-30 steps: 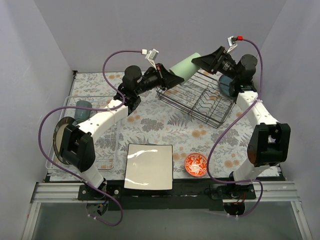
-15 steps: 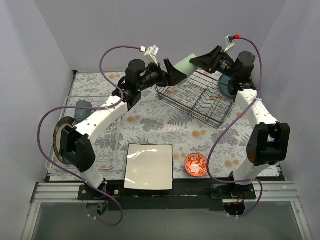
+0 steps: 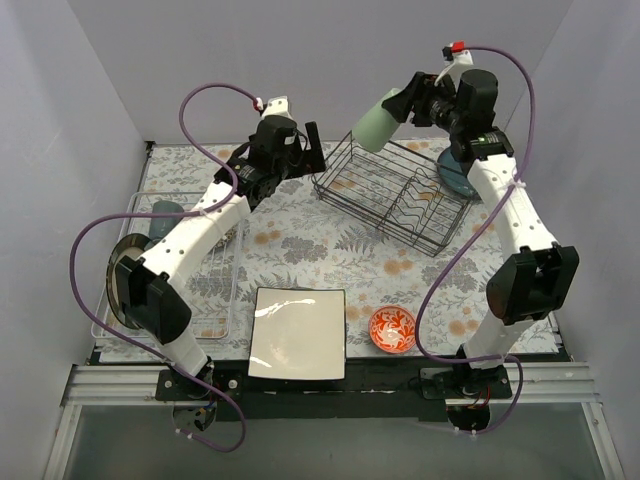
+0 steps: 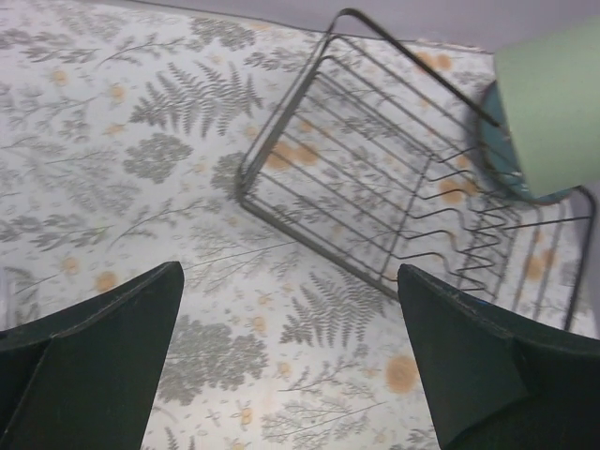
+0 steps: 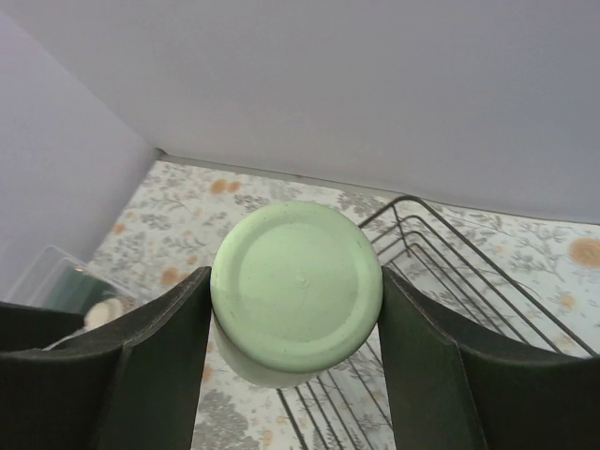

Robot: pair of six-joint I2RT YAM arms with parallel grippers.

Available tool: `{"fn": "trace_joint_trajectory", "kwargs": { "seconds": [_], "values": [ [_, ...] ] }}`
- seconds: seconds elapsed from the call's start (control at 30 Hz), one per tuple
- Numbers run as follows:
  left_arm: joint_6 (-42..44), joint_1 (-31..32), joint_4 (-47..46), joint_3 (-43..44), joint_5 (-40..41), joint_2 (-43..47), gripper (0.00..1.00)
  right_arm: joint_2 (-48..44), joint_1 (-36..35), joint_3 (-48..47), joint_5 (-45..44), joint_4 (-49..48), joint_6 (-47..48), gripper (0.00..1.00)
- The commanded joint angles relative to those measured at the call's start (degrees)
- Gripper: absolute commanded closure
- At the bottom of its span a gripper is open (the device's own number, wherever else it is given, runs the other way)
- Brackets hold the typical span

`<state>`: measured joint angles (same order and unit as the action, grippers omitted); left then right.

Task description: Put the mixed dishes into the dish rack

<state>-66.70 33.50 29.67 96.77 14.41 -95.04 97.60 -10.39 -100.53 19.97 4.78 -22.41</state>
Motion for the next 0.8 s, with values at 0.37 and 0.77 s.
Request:
{"fn": "trace_joint_trajectory", "kwargs": {
  "seconds": [0.37,0.77],
  "values": [
    [4.8,-2.8,4.2,-5.5,-1.7,6.0,0.02,8.5,-9.4,-3.4,-30.9,0.3,21.4,0.99],
    [2.2,-6.2,1.7,-10.6,-14.1,9.3,0.02,17.9,-11.2,-3.4,-33.2,-12.6,23.2,0.99]
  ]
}}
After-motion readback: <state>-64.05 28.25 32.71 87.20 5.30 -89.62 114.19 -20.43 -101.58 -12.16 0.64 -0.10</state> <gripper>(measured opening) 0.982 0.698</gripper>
